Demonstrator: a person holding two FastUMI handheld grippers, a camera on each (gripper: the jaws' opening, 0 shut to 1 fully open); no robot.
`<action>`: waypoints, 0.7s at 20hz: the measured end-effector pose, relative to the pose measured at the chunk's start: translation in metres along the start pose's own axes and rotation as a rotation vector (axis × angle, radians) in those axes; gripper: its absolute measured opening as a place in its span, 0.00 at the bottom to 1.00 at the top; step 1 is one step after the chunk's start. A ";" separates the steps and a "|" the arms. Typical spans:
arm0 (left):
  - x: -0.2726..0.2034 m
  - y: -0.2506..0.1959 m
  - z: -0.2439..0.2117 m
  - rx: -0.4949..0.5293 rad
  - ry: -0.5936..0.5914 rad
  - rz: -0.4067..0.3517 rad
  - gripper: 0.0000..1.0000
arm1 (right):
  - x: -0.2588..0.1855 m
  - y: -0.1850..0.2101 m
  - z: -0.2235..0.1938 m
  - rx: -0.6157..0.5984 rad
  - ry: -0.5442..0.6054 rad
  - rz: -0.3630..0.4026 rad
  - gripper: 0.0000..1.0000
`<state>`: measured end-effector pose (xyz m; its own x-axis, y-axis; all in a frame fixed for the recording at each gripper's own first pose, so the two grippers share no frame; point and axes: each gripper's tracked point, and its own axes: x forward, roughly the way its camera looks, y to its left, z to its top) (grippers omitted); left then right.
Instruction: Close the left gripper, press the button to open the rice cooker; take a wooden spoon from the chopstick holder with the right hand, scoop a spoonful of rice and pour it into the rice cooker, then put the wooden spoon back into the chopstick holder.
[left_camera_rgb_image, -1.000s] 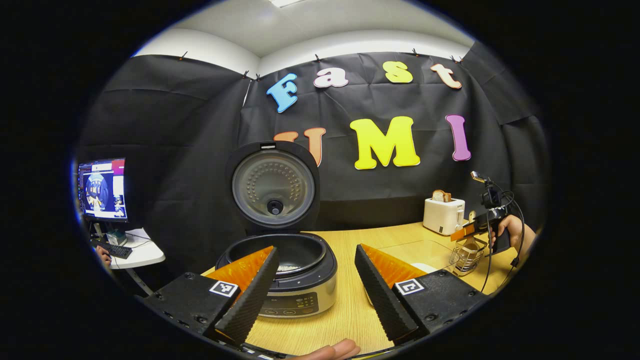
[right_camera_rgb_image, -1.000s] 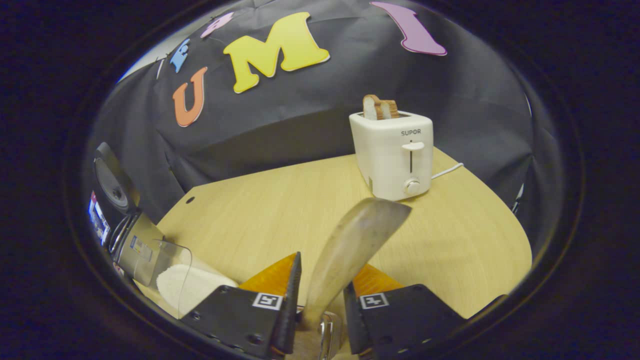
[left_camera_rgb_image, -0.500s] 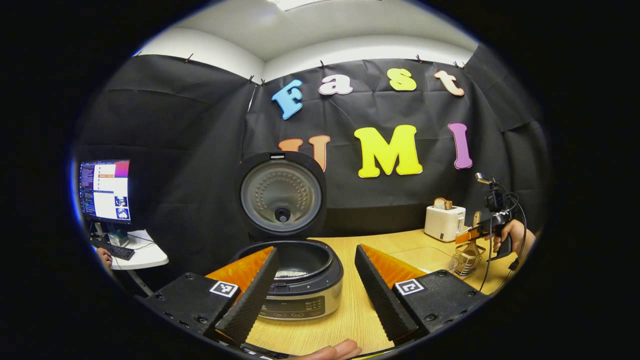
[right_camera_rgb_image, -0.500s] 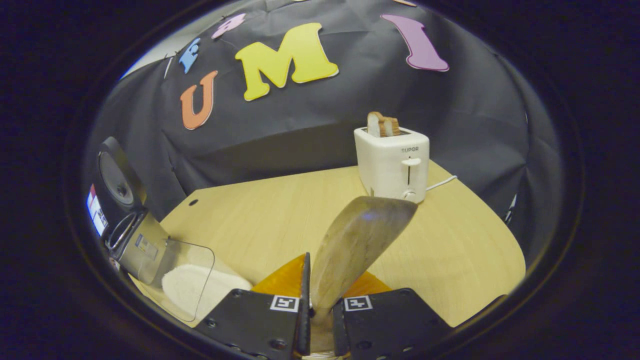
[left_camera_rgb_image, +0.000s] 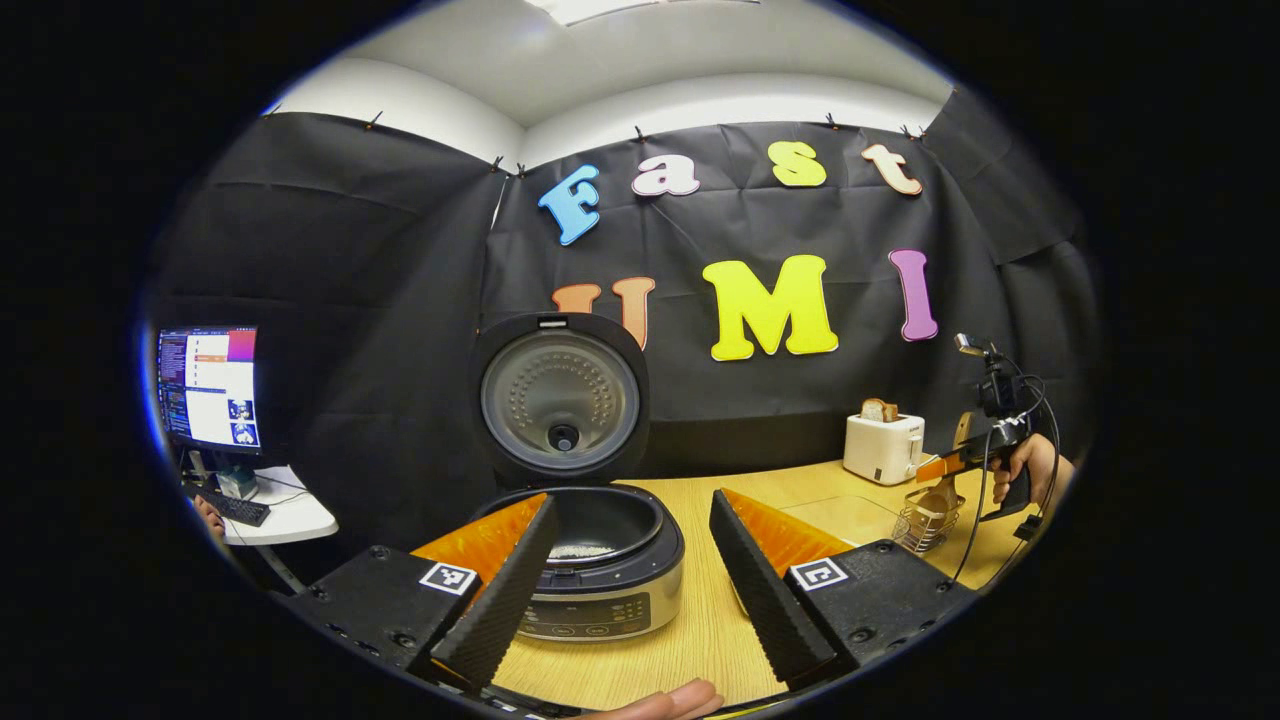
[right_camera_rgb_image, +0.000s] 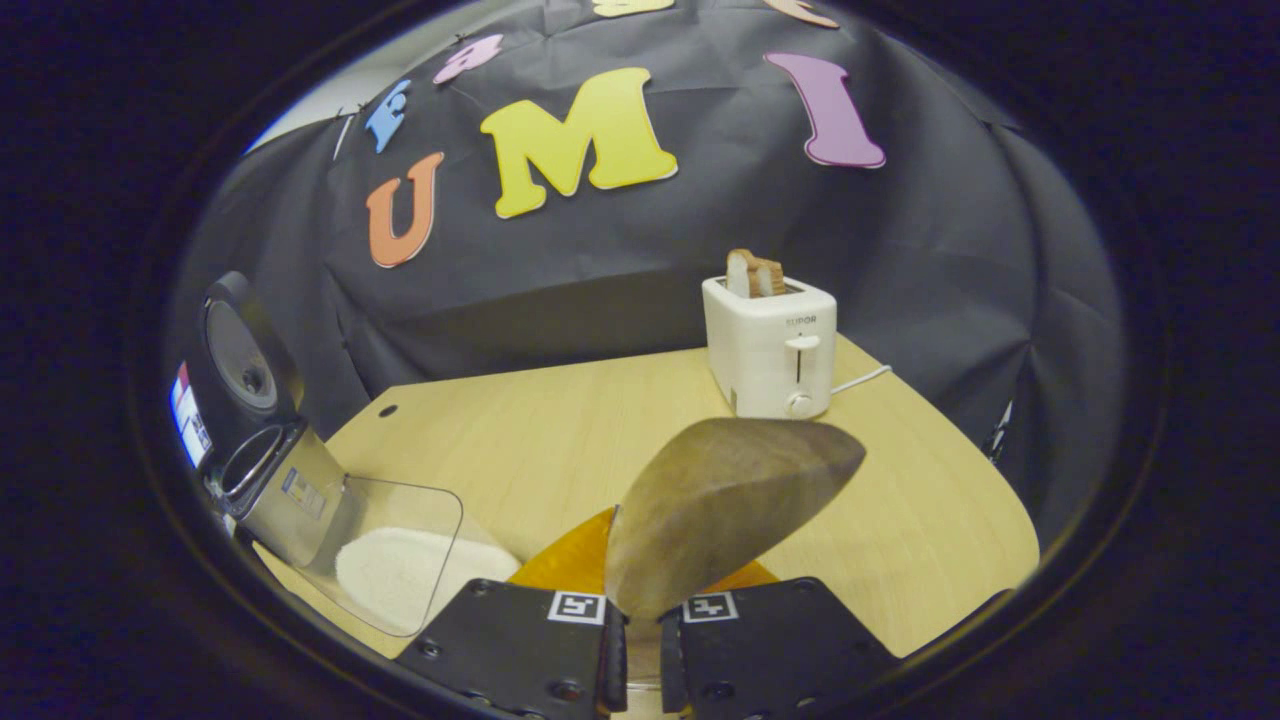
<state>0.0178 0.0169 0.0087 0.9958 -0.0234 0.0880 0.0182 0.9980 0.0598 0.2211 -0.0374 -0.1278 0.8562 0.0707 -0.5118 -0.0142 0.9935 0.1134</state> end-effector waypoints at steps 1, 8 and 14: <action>0.000 0.001 -0.001 -0.003 0.005 0.000 0.98 | -0.005 0.003 0.007 -0.010 -0.016 -0.004 0.11; -0.001 0.016 -0.005 -0.052 0.027 0.008 0.98 | -0.039 0.018 0.049 -0.093 -0.119 -0.051 0.13; -0.001 0.026 -0.007 -0.070 0.039 0.015 0.98 | -0.072 0.057 0.080 -0.160 -0.209 -0.021 0.12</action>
<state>0.0180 0.0435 0.0031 0.9987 -0.0079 0.0499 0.0084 0.9999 -0.0111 0.1999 0.0075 -0.0165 0.9450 0.0461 -0.3239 -0.0624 0.9972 -0.0402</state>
